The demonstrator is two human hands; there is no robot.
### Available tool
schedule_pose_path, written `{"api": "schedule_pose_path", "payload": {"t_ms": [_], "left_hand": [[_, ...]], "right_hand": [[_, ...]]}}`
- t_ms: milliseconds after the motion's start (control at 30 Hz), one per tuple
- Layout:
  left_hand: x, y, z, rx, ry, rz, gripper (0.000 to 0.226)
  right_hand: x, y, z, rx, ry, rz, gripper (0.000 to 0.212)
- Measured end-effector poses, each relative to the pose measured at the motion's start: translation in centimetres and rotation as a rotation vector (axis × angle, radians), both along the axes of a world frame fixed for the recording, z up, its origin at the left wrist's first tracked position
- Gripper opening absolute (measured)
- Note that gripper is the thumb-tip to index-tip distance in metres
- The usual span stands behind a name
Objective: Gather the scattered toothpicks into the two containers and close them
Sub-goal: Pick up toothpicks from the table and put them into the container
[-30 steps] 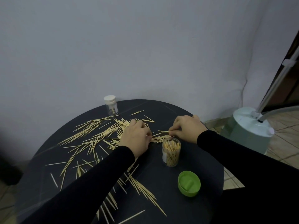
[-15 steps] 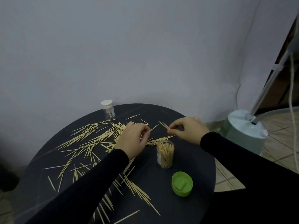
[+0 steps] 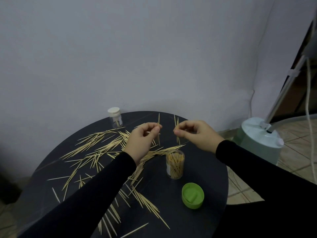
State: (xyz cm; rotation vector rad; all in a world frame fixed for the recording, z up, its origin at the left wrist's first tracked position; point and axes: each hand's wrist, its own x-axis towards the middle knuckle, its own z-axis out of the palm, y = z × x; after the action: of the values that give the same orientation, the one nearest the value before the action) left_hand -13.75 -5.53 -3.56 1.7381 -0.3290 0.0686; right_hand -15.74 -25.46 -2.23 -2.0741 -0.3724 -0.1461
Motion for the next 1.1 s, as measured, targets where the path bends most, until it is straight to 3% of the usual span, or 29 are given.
{"api": "schedule_pose_path", "payload": {"t_ms": [167, 367, 600, 767, 900, 1100], "left_hand": [[-1.0, -0.5, 0.4, -0.162, 0.049, -0.12, 0.014], [-2.0, -0.8, -1.1, -0.102, 0.068, -0.218, 0.013], [-2.4, -0.6, -2.7, -0.088, 0.119, -0.246, 0.015], [-2.3, -0.1, -3.4, -0.048, 0.118, -0.252, 0.014], [-2.1, 0.4, -3.5, 0.071, -0.01, -0.187, 0.014], [-2.3, 1.1, -3.6, 0.47, -0.455, -0.146, 0.043]], "right_hand": [[-0.3, -0.1, -0.3, -0.055, 0.074, 0.132, 0.007], [-0.3, -0.7, -0.4, -0.121, 0.142, 0.166, 0.022], [-0.3, -0.9, -0.7, -0.206, 0.222, 0.181, 0.012], [-0.2, -1.3, -0.5, -0.21, 0.235, 0.18, 0.022], [-0.1, -1.6, -0.5, -0.278, 0.263, 0.212, 0.035], [0.1, -1.7, -0.8, -0.392, 0.32, 0.219, 0.054]]}}
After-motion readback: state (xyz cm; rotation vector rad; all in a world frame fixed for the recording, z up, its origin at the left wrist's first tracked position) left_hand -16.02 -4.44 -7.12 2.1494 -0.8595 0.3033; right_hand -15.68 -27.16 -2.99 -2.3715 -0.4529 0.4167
